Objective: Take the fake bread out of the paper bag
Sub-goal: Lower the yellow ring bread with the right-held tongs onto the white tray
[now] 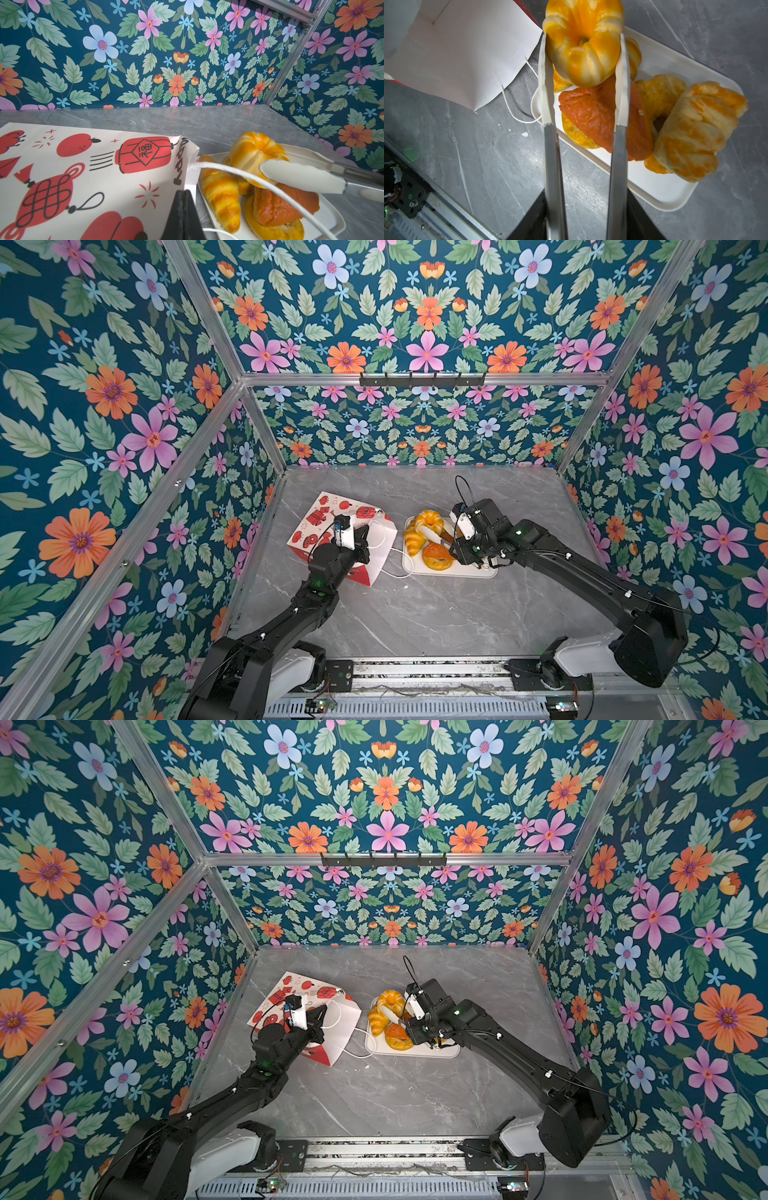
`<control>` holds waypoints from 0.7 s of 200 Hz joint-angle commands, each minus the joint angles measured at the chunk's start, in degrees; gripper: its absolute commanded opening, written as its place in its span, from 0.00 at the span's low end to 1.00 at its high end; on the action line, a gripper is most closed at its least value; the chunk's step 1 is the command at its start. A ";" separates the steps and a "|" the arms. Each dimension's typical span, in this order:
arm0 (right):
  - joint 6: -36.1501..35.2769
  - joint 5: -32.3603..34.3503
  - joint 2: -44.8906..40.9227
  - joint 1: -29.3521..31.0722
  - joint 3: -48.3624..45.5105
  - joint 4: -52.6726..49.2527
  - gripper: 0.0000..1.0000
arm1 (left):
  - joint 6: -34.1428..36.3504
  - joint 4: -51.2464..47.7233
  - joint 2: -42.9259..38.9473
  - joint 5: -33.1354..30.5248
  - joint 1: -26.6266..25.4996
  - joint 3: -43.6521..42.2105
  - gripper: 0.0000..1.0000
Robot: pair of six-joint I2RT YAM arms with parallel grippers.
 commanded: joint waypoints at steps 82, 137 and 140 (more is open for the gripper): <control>-1.04 -0.04 6.70 0.05 1.21 4.29 0.49 | -0.33 0.03 -2.03 1.03 0.11 -0.62 0.03; -0.99 0.76 7.33 0.03 0.49 4.18 0.49 | -0.62 0.66 -1.58 1.40 0.22 -0.66 0.03; -0.99 0.74 7.27 0.03 0.49 4.06 0.49 | -0.64 0.73 -1.57 1.40 0.24 -0.66 0.03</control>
